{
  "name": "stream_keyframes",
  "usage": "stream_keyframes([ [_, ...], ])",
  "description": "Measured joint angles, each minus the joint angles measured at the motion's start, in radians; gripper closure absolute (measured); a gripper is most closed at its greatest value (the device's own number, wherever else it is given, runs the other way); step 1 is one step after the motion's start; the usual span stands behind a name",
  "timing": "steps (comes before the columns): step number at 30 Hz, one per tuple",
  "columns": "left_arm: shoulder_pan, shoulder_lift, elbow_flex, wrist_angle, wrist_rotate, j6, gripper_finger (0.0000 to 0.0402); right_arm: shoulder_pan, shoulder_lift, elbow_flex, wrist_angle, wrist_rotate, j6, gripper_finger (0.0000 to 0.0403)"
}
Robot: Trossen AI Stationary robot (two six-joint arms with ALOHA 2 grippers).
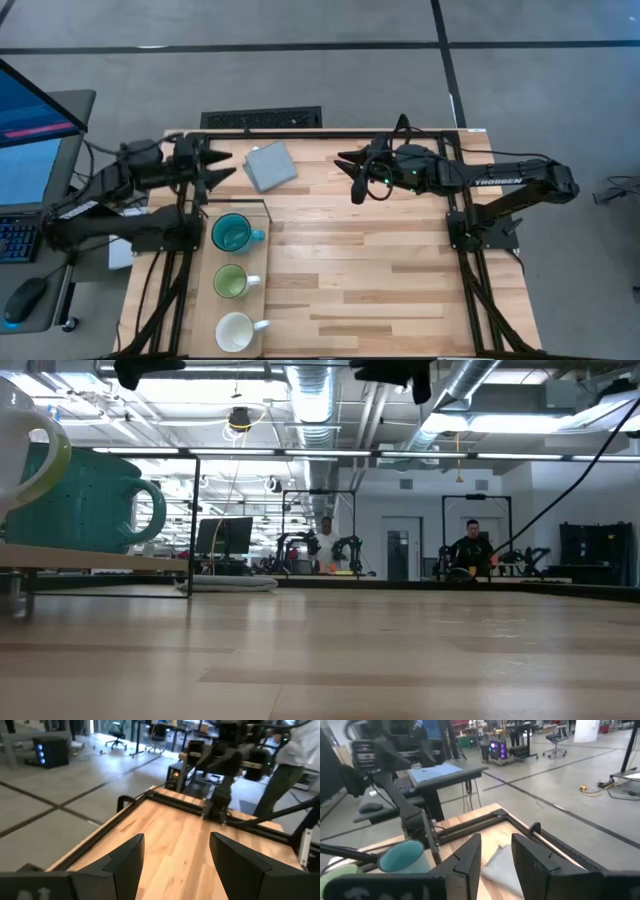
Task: Stack small to large cups/mugs on shelf
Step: Put the blue mug on the shelf
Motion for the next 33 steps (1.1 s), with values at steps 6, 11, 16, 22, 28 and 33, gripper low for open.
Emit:
stream_keyframes([
  [6,-0.232,-0.023,-0.028,0.002,-0.058,-0.006,0.0185,-0.034,0.000,0.000,-0.057,0.000,0.008,0.0271],
  [11,-0.452,0.075,-0.029,0.001,-0.224,-0.017,0.0185,-0.057,0.000,0.000,-0.099,0.000,0.008,0.0271],
  [16,-0.646,0.219,-0.030,0.043,-0.398,0.013,0.0185,-0.066,-0.001,0.000,-0.152,-0.003,0.008,0.0271],
  [22,-0.796,0.308,0.036,0.047,-0.406,-0.099,0.0185,-0.064,-0.001,0.000,-0.208,-0.010,0.008,0.0271],
  [28,-0.940,0.388,0.105,0.046,-0.399,-0.279,0.0185,-0.064,-0.001,0.000,-0.249,-0.028,0.000,0.0271],
  [33,-1.014,0.478,0.138,0.055,-0.439,-0.463,0.0185,-0.064,-0.001,0.000,-0.265,-0.075,-0.047,0.0271],
])
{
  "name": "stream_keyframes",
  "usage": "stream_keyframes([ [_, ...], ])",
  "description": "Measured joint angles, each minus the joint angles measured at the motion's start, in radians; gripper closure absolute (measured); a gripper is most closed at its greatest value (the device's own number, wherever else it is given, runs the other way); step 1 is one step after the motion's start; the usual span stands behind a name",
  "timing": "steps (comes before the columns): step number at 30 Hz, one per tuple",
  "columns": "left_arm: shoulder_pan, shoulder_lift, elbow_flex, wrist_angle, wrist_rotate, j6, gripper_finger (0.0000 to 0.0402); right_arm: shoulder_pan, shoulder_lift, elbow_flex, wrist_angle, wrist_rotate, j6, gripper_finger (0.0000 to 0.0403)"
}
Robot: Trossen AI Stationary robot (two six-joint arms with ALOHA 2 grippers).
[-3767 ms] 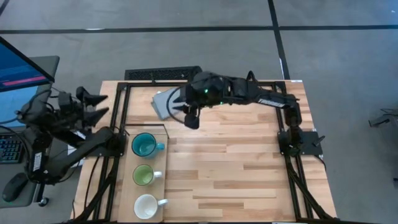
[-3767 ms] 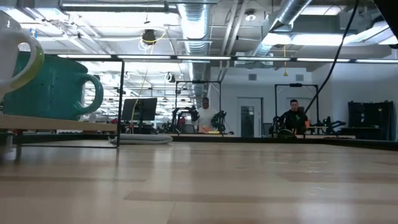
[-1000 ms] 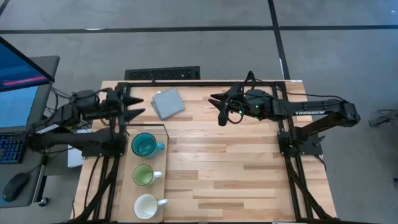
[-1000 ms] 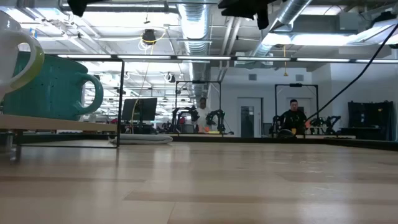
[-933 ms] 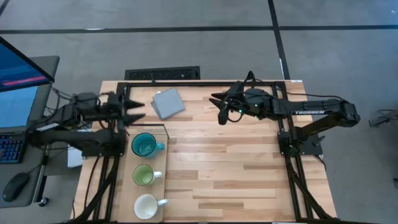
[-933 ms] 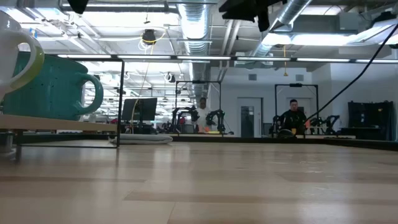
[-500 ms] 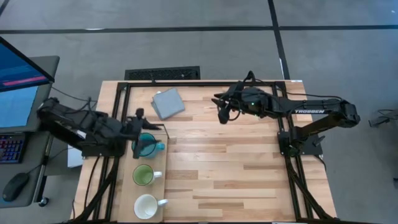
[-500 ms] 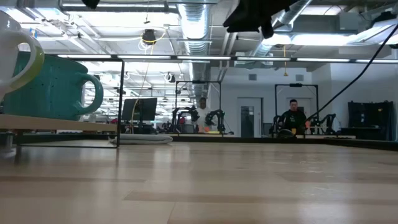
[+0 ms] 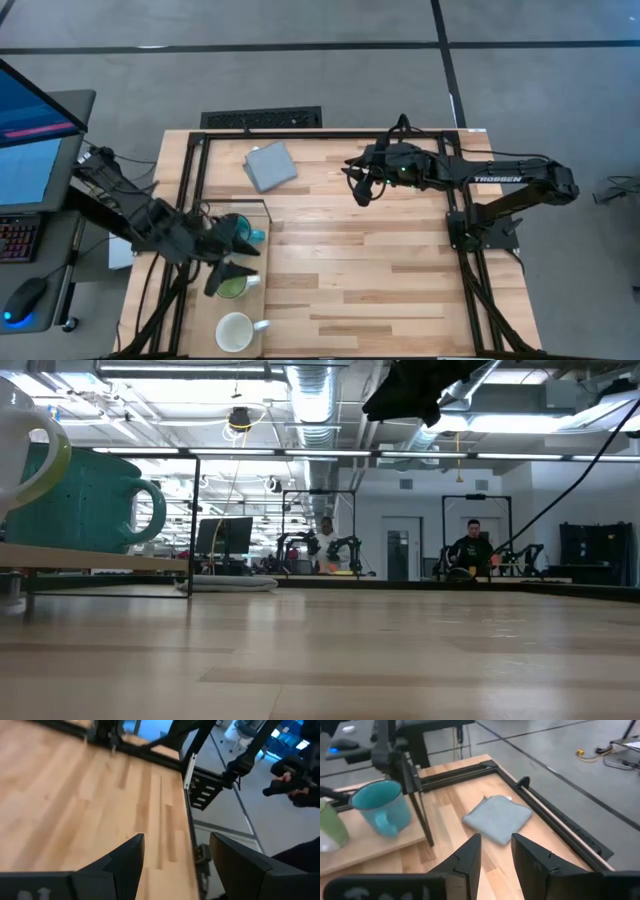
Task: Stack small to large cups/mugs on shelf
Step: Put the blue mug on the shelf
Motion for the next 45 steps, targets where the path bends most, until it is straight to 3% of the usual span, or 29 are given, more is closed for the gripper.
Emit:
stream_keyframes([
  [3,-0.016,0.054,0.006,0.010,0.024,-0.083,0.0185,0.000,0.000,0.000,-0.003,-0.016,-0.025,0.0271],
  [10,-0.017,0.175,0.006,0.171,0.213,-0.088,0.0185,0.000,0.000,0.000,-0.017,-0.034,-0.050,0.0271],
  [16,-0.021,0.216,0.038,0.190,0.463,-0.351,0.0185,0.000,0.000,0.000,-0.041,-0.068,-0.050,0.0271],
  [18,-0.027,0.231,0.064,0.192,0.506,-0.403,0.0185,0.000,0.000,0.000,-0.047,-0.068,-0.050,0.0271],
  [27,-0.027,0.369,0.159,0.167,0.518,-0.372,0.0185,0.000,0.000,0.000,-0.055,-0.068,-0.058,0.0271],
  [34,-0.026,0.500,0.269,-0.070,0.598,-0.341,0.0185,0.001,0.000,0.000,-0.058,-0.068,-0.058,0.0271],
  [45,-0.021,0.596,0.434,-0.341,0.556,-0.187,0.0185,0.001,0.000,0.000,-0.057,-0.117,-0.057,0.0271],
])
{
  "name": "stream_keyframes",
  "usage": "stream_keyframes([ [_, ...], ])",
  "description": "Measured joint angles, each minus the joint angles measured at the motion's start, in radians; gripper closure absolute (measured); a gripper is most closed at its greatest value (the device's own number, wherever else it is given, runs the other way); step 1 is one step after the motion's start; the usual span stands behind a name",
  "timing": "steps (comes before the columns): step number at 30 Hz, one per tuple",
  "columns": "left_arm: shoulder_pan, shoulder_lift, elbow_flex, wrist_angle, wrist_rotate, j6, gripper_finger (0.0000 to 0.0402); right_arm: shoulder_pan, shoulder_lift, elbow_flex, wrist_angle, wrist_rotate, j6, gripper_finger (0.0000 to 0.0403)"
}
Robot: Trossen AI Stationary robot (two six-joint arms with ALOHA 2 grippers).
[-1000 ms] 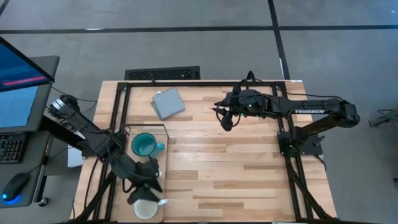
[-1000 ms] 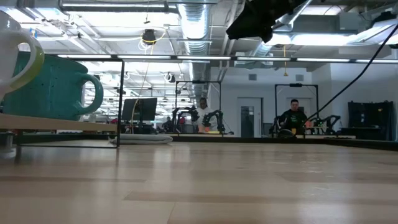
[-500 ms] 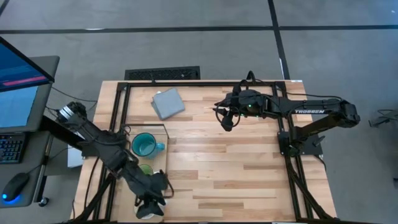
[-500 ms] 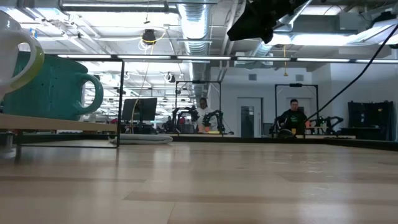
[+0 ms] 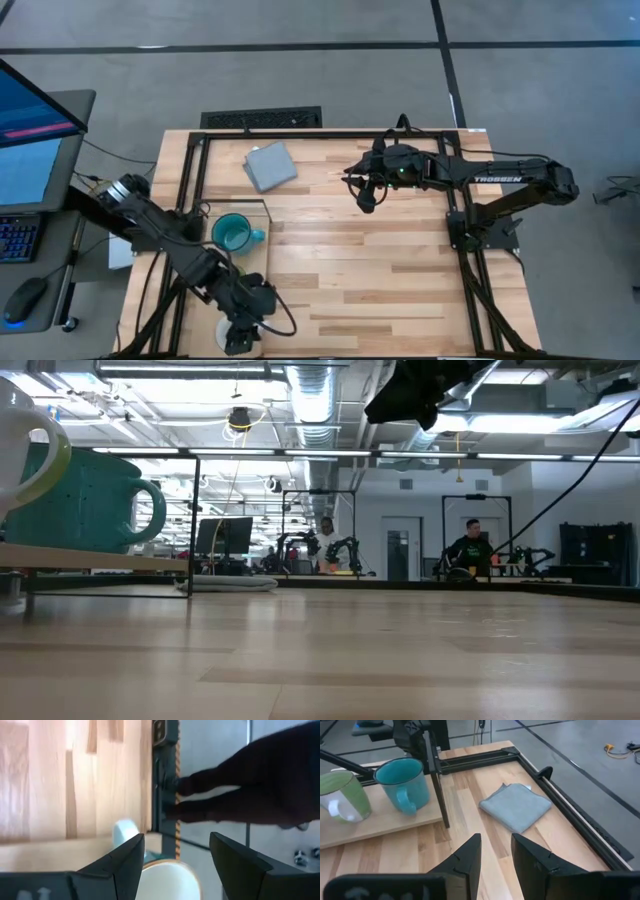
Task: Stack small to large cups/mugs on shelf
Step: Put the blue mug on the shelf
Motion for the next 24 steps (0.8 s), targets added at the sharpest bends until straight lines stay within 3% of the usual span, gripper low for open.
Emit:
stream_keyframes([
  [24,0.003,0.038,-0.002,-0.107,-0.003,-0.069,0.0185,0.000,0.000,0.000,-0.001,-0.003,-0.001,0.0271],
])
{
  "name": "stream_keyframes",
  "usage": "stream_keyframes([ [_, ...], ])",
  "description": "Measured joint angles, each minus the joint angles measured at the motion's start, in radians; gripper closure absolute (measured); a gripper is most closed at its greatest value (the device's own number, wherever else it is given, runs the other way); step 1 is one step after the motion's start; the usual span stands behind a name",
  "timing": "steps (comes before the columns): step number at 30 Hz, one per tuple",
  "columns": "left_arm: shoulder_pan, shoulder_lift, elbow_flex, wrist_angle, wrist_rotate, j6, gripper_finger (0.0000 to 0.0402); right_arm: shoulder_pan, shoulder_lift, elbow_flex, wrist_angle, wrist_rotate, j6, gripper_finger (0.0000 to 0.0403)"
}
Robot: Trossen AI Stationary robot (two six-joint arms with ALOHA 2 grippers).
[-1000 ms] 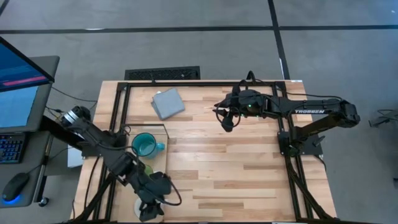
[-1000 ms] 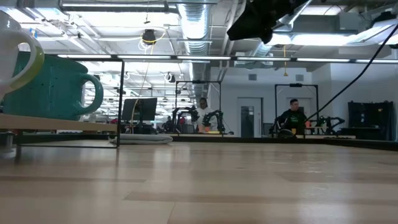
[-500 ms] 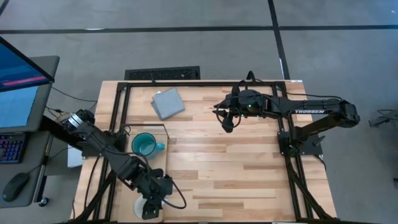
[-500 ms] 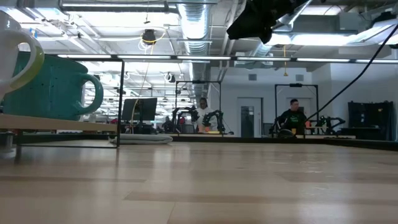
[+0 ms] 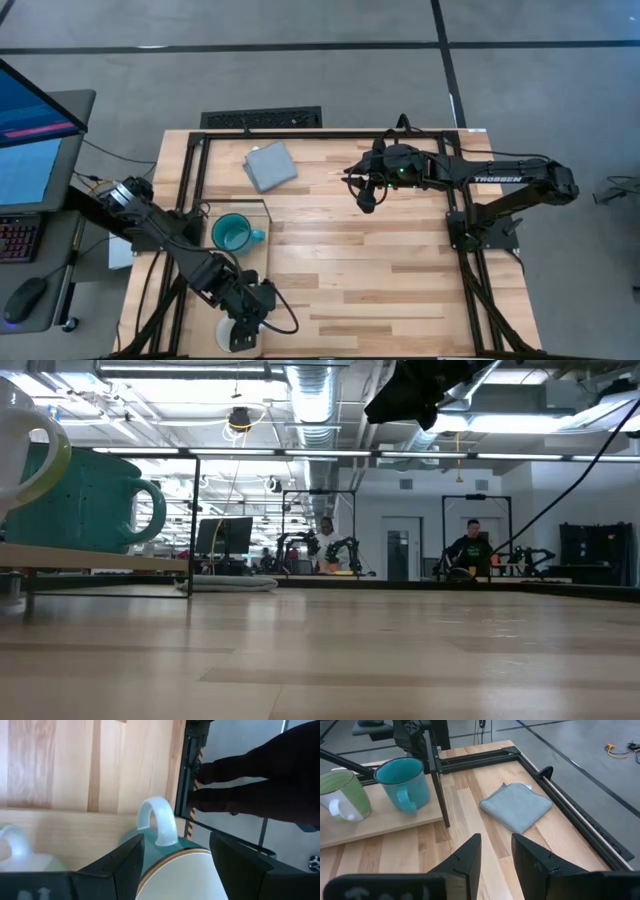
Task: Stack small to large cups/mugs on shelf
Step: Put the blue mug on the shelf
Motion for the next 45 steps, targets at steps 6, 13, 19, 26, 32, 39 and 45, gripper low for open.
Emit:
stream_keyframes([
  [6,0.000,0.025,0.000,-0.001,0.019,0.006,0.0185,0.000,0.000,0.000,0.000,0.000,0.000,0.0271],
  [13,-0.008,0.039,0.000,0.002,0.052,-0.011,0.0185,0.000,0.000,0.000,0.000,0.000,0.000,0.0271],
  [19,-0.013,0.039,0.000,0.000,0.068,-0.036,0.0185,0.000,0.000,0.000,0.000,0.000,0.000,0.0271],
  [26,-0.026,0.039,0.000,0.000,0.077,-0.038,0.0185,0.000,0.000,0.000,0.000,0.000,0.000,0.0271],
  [32,-0.028,0.039,0.000,-0.006,0.103,-0.039,0.0185,0.000,0.000,0.000,0.000,0.000,0.000,0.0271],
  [39,-0.028,0.039,0.000,-0.032,0.132,-0.021,0.0185,0.000,0.000,0.000,0.000,0.000,0.000,0.0271],
  [45,-0.028,0.039,0.000,-0.034,0.159,0.005,0.0185,0.000,0.000,0.000,0.000,0.000,0.000,0.0271],
])
